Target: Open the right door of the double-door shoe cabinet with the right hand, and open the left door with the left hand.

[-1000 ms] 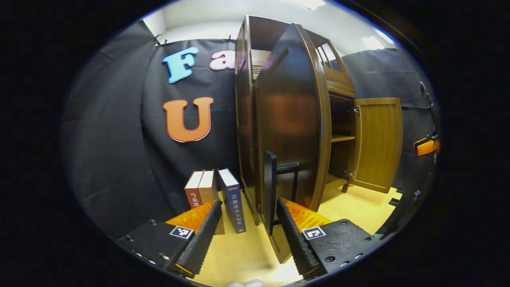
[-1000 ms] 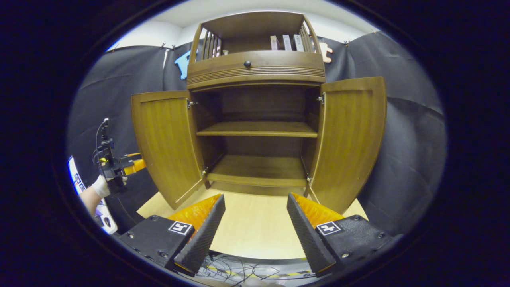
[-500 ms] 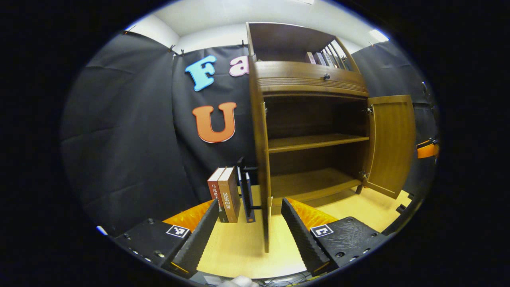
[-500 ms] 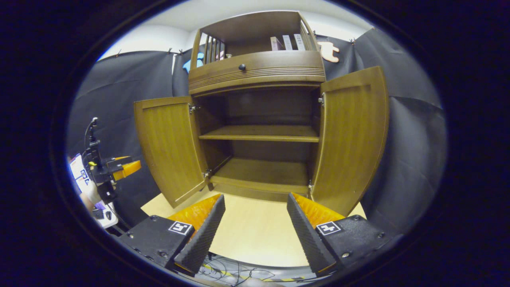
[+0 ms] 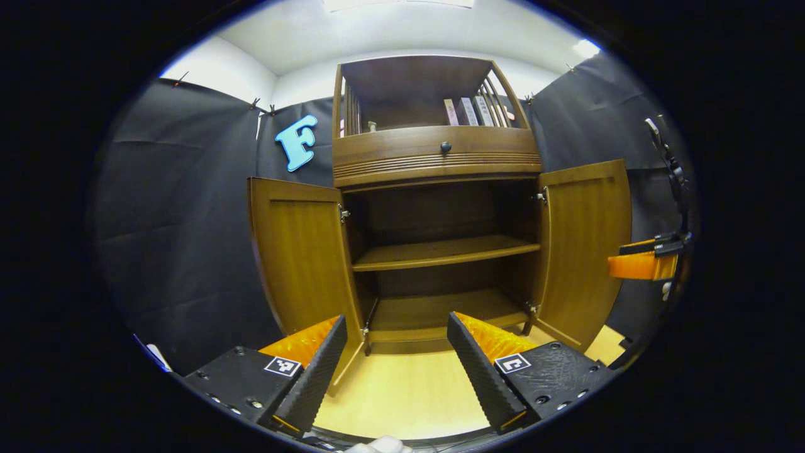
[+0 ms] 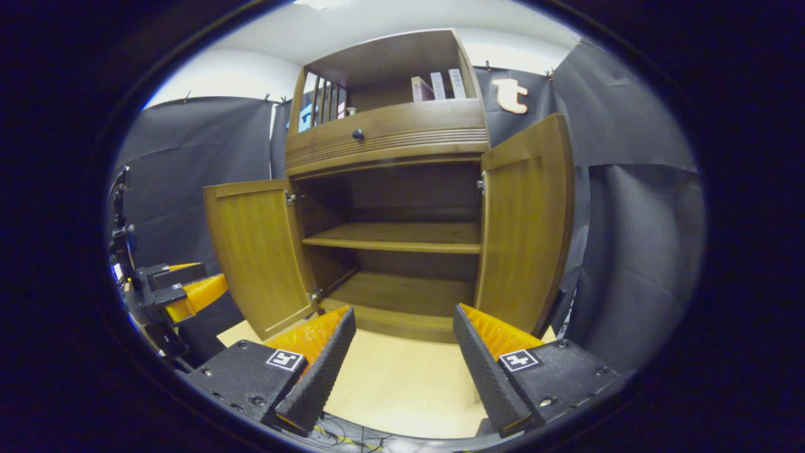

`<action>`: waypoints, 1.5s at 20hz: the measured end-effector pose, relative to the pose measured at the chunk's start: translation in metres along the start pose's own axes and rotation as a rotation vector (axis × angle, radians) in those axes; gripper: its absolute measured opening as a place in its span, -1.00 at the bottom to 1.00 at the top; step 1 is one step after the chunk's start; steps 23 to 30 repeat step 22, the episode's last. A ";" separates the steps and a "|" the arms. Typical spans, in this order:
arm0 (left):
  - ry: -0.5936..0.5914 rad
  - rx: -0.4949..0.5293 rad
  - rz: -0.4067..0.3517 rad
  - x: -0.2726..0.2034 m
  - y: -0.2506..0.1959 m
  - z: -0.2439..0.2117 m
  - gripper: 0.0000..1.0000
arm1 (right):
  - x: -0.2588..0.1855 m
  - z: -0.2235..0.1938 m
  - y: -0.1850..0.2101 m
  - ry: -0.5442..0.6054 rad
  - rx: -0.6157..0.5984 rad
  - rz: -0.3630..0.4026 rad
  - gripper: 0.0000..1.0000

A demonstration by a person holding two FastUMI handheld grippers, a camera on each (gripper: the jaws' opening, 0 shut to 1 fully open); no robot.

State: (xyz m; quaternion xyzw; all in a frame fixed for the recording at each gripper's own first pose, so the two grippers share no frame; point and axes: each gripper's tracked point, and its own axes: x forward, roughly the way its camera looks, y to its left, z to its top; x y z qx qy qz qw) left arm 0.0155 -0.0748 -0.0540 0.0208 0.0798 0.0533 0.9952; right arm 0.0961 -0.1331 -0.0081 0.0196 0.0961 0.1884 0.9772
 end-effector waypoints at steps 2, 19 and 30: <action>0.012 -0.044 0.010 0.002 -0.016 0.000 0.92 | -0.002 0.007 -0.005 -0.020 0.003 -0.016 0.99; -0.038 -0.054 0.040 0.012 0.013 0.033 0.92 | -0.003 0.024 0.000 -0.068 -0.005 -0.117 0.96; -0.045 -0.034 0.023 0.014 0.013 0.036 0.92 | -0.006 0.026 0.003 -0.075 -0.004 -0.131 0.96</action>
